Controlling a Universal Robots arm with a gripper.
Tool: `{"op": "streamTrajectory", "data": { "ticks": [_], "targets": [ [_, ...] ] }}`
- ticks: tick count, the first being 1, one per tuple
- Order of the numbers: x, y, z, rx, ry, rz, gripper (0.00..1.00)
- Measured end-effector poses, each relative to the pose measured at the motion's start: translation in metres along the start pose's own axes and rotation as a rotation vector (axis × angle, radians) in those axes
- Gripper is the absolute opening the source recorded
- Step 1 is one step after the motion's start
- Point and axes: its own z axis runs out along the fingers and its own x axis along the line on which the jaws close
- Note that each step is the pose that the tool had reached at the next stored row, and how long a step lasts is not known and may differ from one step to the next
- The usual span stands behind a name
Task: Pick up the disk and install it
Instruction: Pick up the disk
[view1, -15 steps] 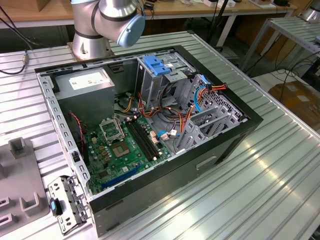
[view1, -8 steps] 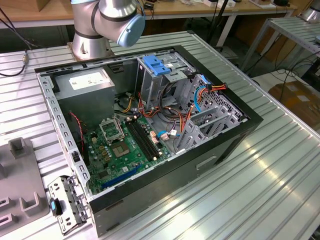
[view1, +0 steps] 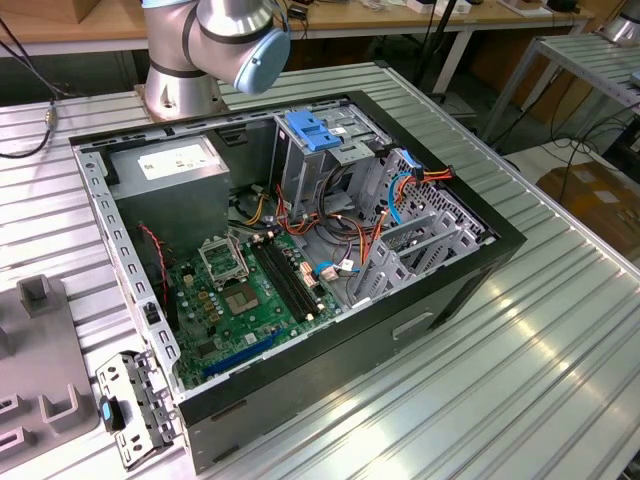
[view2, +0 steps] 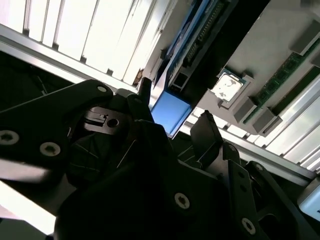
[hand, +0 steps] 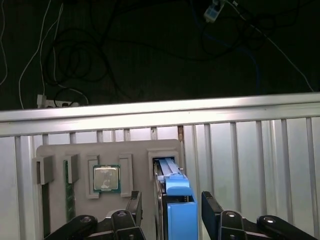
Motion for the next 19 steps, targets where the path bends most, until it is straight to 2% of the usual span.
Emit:
{"op": "streamTrajectory", "data": {
  "ticks": [2,4,5,10,11,12,19],
  "targets": [
    [0.0001,-0.0001,0.0044,0.0001,0.0000,-0.001,0.59],
    [0.0001,0.0000,0.0044,0.0000,0.0003,-0.001,0.58],
    [0.0001,-0.0001,0.0044,0.0002,0.0003,-0.001,0.51],
    [-0.0012,-0.0001,0.0049,0.0007,0.0003,0.000,0.51],
    [-0.0013,0.0000,0.0050,0.0005,0.0003,-0.001,0.49],
    [-0.0016,0.0000,0.0050,0.0003,0.0005,-0.001,0.42],
    [-0.0034,-0.0003,0.0100,0.0009,0.0015,-0.001,0.42]
  ]
}}
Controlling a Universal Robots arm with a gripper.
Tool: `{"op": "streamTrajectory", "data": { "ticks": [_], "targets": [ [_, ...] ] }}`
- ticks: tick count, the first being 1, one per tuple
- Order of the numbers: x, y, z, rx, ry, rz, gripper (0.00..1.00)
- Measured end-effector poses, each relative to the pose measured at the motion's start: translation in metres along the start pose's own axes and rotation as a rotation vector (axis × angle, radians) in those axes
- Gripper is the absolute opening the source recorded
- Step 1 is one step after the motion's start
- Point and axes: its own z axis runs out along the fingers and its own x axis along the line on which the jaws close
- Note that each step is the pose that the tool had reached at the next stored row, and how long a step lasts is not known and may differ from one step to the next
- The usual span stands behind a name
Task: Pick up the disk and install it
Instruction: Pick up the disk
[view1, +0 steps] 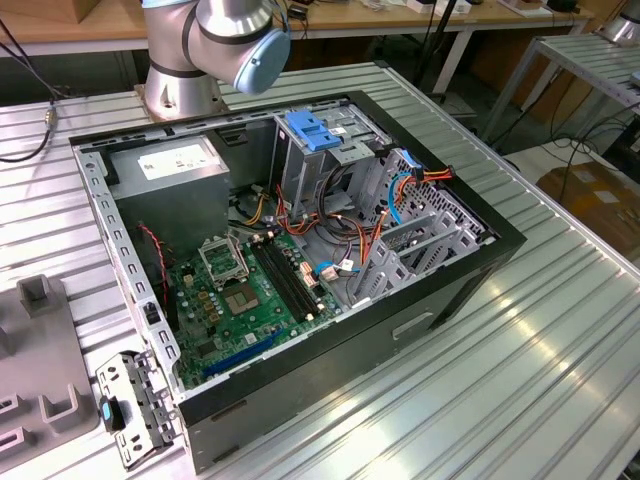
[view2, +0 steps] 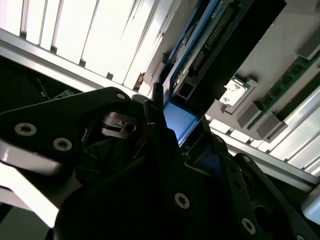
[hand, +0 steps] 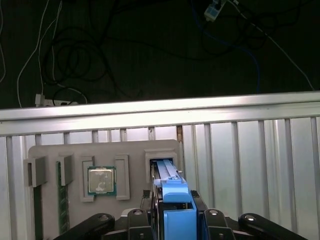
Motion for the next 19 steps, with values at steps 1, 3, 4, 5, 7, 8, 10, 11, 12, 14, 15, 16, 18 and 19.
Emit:
{"op": "streamTrajectory", "data": {
  "ticks": [1,3,4,5,7,8,10,11,12,14,15,16,18,19],
  "targets": [
    [0.0000,0.0000,0.0003,0.0002,0.0001,-0.001,0.42],
    [0.0000,0.0000,0.0006,0.0003,0.0002,-0.007,0.42],
    [0.0000,0.0000,0.0007,0.0004,0.0002,-0.011,0.42],
    [0.0000,0.0000,0.0007,0.0004,0.0002,-0.015,0.42],
    [0.0000,0.0000,0.0008,0.0005,0.0002,-0.018,0.42],
    [0.0000,0.0000,0.0008,0.0006,0.0002,-0.018,0.42],
    [0.0000,0.0000,0.0014,0.0008,0.0018,-0.018,0.42],
    [0.0000,-0.0001,0.0016,0.0008,0.0024,-0.018,0.42],
    [0.0000,-0.0001,0.0017,0.0007,0.0030,-0.019,0.42],
    [0.0000,-0.0004,0.0025,0.0008,0.0036,-0.019,0.42],
    [-0.0001,-0.0005,0.0030,0.0007,0.0037,-0.020,0.42],
    [0.0000,-0.0006,0.0031,0.0007,0.0038,-0.020,0.42],
    [0.0000,-0.0007,0.0031,0.0006,0.0039,-0.020,0.40],
    [0.0000,-0.0007,0.0032,0.0007,0.0037,-0.020,0.37]
  ]
}}
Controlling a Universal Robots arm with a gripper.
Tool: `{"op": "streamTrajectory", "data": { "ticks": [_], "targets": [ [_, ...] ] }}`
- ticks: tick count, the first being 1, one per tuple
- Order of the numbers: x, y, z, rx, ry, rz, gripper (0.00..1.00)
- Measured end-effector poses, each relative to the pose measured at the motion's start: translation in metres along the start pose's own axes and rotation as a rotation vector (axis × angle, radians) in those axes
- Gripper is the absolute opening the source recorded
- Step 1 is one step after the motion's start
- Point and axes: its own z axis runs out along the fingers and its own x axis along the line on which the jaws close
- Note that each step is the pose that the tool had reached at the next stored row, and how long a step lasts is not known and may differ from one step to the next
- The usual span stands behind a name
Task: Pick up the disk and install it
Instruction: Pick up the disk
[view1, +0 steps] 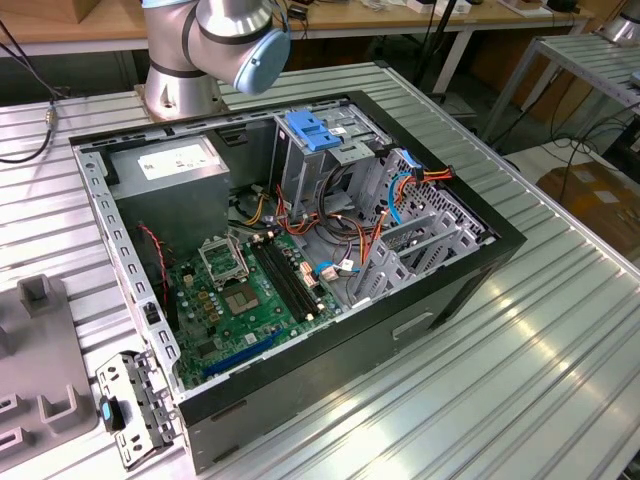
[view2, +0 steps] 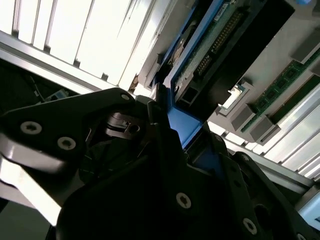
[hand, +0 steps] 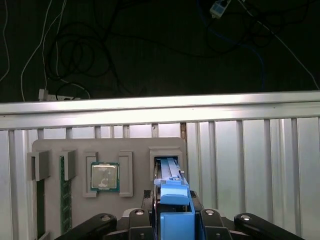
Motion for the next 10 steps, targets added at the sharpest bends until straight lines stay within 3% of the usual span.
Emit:
{"op": "streamTrajectory", "data": {
  "ticks": [10],
  "targets": [
    [0.0000,0.0000,0.0000,0.0000,0.0000,0.000,0.37]
  ]
}}
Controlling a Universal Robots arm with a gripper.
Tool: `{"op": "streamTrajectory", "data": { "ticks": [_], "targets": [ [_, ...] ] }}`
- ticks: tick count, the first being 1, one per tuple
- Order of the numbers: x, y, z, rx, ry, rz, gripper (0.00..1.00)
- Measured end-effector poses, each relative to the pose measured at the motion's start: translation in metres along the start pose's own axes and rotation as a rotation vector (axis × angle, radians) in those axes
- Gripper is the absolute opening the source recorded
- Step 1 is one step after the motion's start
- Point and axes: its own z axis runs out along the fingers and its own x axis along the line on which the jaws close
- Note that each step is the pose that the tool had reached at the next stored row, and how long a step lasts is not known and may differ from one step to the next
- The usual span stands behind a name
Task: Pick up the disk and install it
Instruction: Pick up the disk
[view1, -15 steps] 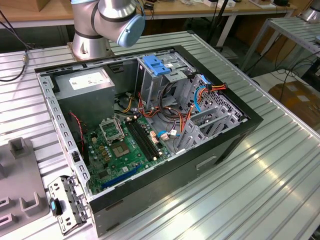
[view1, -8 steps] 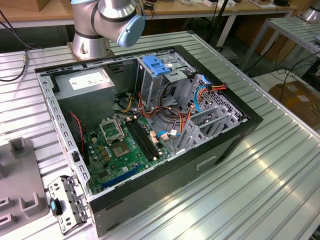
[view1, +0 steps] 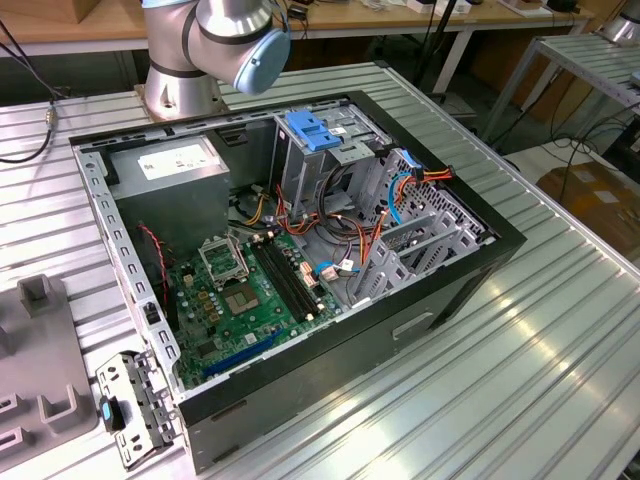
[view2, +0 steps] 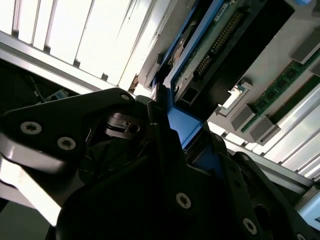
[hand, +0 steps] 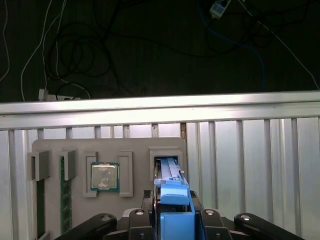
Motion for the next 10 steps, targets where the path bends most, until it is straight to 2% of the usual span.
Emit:
{"op": "streamTrajectory", "data": {
  "ticks": [5,10],
  "targets": [
    [0.0000,0.0000,-0.0016,0.0002,0.0006,0.000,0.37],
    [-0.0002,0.0000,-0.0051,0.0003,0.0040,0.000,0.37]
  ]
}}
